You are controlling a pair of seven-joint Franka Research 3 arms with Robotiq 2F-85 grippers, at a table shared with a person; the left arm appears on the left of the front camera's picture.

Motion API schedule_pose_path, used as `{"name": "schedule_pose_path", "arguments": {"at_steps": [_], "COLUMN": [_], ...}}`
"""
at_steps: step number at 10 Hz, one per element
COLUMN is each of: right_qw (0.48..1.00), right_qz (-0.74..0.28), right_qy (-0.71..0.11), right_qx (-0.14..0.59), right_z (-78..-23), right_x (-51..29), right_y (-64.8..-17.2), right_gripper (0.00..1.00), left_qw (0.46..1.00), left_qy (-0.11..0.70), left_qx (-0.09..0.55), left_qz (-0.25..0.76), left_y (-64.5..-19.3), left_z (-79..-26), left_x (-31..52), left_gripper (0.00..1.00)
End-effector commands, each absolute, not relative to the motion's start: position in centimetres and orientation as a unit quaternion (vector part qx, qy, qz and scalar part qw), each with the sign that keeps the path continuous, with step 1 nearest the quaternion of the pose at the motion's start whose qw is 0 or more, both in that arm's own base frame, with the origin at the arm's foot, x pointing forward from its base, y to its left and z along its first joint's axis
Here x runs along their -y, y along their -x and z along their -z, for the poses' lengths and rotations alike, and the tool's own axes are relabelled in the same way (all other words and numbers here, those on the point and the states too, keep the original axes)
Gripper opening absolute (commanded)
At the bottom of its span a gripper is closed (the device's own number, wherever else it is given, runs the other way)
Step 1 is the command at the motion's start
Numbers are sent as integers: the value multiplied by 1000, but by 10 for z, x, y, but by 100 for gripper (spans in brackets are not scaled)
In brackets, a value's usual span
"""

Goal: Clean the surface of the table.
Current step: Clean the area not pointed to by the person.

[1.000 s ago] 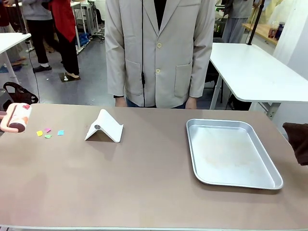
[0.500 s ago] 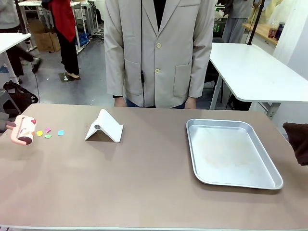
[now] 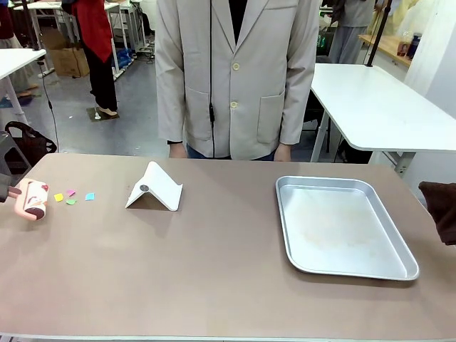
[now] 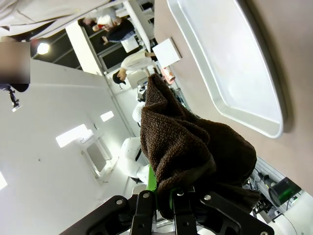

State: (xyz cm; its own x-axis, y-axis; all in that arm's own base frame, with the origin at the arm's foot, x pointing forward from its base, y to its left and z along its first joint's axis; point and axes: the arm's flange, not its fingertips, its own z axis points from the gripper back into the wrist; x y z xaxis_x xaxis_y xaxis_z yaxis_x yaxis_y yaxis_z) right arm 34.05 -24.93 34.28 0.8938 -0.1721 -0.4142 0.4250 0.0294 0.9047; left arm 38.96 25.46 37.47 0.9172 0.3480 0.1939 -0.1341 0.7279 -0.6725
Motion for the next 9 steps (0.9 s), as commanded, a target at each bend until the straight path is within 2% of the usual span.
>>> {"name": "schedule_pose_path", "arguments": {"at_steps": [1, 3, 9], "right_qw": [710, 710, 710], "right_qz": [208, 208, 208], "right_qy": [-665, -665, -665], "right_qx": [-102, -102, -102], "right_z": [-351, -351, -351], "right_x": [248, 248, 248], "right_y": [-338, -338, -338], "right_gripper": [11, 11, 11], "left_qw": [913, 907, 924], "left_qy": [343, 364, 329], "left_qx": [162, 146, 104], "left_qz": [-151, -154, -163], "left_y": [-408, -423, -448], "left_z": [-373, -369, -345], "left_x": [-261, -268, -258], "left_gripper": [22, 22, 22]}}
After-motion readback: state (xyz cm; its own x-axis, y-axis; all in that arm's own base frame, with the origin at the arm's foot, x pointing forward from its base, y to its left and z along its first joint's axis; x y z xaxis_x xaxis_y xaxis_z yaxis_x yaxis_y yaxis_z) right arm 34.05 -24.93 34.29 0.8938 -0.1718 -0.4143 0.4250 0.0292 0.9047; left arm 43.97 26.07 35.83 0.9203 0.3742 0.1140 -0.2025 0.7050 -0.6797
